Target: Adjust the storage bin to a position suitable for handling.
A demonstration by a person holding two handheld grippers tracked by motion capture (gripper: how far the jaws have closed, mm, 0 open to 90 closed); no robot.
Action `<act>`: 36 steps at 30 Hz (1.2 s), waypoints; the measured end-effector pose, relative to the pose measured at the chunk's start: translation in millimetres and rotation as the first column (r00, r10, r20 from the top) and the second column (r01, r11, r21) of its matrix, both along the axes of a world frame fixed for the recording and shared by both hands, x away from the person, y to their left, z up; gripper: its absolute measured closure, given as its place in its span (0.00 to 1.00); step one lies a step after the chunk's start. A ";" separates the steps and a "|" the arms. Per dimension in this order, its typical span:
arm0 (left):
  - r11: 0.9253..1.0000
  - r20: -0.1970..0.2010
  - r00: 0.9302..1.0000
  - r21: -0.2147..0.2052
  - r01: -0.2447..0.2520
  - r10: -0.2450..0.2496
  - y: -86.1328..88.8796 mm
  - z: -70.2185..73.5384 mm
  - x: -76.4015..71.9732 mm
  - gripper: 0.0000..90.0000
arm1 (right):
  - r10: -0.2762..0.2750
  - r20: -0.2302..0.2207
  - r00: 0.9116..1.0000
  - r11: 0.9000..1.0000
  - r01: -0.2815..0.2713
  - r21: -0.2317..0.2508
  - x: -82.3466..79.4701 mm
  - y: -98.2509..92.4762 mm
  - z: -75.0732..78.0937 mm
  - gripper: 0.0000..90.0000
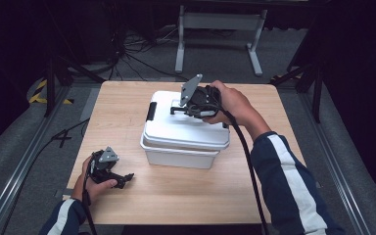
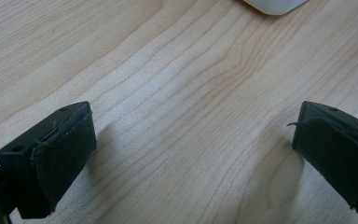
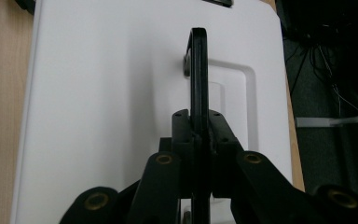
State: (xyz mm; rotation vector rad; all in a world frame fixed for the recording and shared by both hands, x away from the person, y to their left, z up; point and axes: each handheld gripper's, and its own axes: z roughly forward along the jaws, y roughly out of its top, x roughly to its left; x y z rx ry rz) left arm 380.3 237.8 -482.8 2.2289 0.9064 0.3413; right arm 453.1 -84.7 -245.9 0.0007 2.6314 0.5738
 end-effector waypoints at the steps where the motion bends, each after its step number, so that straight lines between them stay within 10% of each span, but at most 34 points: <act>1: 1.000 0.000 1.000 0.000 -0.001 0.001 0.0 0.0 0.0 0.00 | -0.013 -0.009 1.000 1.000 0.013 -0.002 -1.7 -3.1 1.5 0.94; 36: 1.000 0.001 1.000 -0.001 -0.002 0.002 0.3 -0.2 -0.6 0.00 | -0.131 0.022 0.991 0.989 0.129 0.071 -15.2 -116.3 25.6 0.93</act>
